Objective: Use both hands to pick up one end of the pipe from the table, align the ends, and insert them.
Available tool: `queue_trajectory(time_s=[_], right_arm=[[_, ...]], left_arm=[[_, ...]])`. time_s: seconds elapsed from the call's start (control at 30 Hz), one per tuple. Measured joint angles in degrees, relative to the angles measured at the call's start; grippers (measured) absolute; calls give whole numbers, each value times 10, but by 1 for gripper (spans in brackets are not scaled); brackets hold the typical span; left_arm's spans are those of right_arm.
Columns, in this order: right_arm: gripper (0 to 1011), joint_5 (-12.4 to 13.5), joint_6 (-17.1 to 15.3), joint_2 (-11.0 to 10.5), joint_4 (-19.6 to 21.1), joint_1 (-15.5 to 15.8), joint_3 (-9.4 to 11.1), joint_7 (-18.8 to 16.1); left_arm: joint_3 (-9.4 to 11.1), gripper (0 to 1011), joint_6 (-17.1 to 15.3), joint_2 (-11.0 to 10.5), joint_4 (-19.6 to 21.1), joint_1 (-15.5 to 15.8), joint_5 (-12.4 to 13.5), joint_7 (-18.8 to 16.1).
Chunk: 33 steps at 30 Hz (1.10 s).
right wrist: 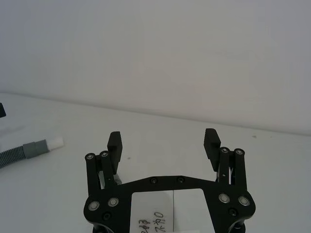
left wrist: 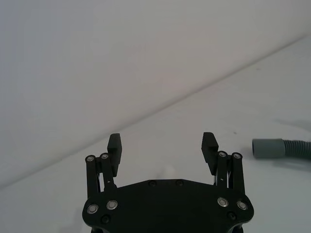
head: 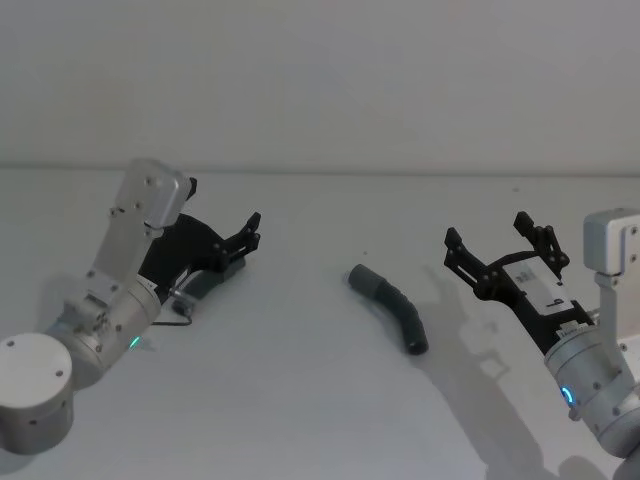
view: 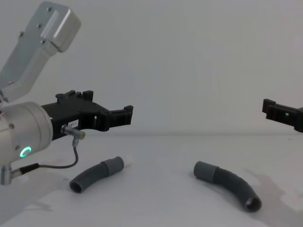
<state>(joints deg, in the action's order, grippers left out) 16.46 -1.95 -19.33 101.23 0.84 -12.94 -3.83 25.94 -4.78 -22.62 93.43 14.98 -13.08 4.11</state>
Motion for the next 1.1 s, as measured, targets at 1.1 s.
queue_trajectory(time_s=[1.1], right_arm=[[1000, 0, 0, 0, 0, 0, 0, 0]], left_arm=[[-19, 1001, -196, -29, -26, 71, -78, 138]])
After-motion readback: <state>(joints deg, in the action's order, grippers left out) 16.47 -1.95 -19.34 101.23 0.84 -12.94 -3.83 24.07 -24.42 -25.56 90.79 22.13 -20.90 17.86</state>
